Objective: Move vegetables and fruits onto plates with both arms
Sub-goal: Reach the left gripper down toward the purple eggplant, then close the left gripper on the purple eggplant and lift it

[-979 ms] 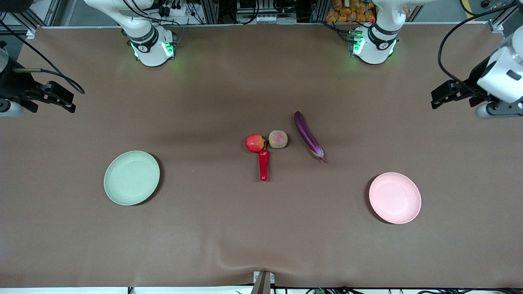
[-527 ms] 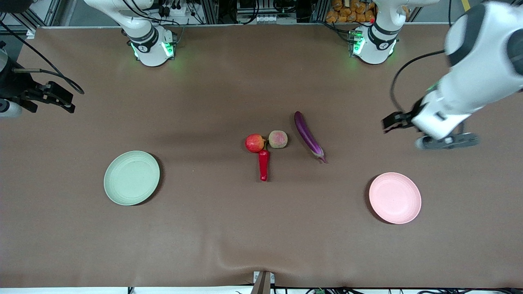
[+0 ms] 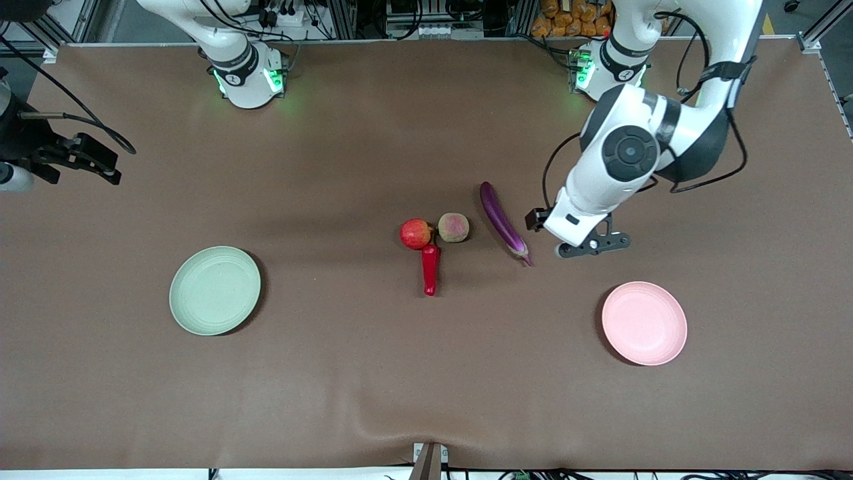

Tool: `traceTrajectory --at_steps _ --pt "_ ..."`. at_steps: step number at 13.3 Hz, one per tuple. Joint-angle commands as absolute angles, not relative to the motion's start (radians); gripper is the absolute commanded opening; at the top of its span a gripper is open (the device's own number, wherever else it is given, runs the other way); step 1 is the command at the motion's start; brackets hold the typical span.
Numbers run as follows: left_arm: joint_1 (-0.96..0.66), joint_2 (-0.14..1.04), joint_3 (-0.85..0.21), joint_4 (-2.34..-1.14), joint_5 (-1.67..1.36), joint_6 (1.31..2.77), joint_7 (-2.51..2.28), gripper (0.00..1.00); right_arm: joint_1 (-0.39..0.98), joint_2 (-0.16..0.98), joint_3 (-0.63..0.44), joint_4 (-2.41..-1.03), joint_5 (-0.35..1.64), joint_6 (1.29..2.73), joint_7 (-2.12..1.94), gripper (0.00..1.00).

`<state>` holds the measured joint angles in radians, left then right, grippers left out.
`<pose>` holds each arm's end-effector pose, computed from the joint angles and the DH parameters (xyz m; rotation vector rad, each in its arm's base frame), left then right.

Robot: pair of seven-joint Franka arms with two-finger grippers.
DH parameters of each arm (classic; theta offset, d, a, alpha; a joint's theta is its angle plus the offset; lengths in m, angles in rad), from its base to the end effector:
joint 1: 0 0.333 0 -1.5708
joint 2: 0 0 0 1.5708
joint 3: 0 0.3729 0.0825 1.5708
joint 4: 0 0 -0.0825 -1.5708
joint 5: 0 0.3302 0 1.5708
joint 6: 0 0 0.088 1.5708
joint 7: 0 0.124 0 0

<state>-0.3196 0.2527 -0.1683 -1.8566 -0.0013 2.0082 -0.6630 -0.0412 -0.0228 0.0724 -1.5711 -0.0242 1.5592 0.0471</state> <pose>0.5102 -0.2621 0.4445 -3.1080 -0.2788 0.1646 0.4914 0.0129 0.6746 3.1160 -0.0254 0.0185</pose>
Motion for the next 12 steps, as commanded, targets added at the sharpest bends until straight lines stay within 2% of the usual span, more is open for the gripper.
traceTrajectory --at_steps 1,6,9,12 --pt "-0.342 0.256 -0.164 -1.917 0.021 2.089 -0.727 1.0 -0.075 -0.055 0.089 -1.606 -0.014 1.574 0.032 1.0" --pt "-0.391 0.314 -0.164 -1.924 0.037 2.167 -0.833 1.0 -0.077 -0.055 0.089 -1.606 -0.012 1.574 0.032 1.0" --pt "-0.4 0.325 -0.164 -1.986 0.037 2.314 -0.851 1.0 -0.077 -0.055 0.089 -1.606 -0.012 1.574 0.032 1.0" --pt "-0.428 0.36 -0.164 -1.988 0.037 2.356 -0.919 1.0 -0.077 -0.055 0.089 -1.606 -0.012 1.572 0.032 1.0"
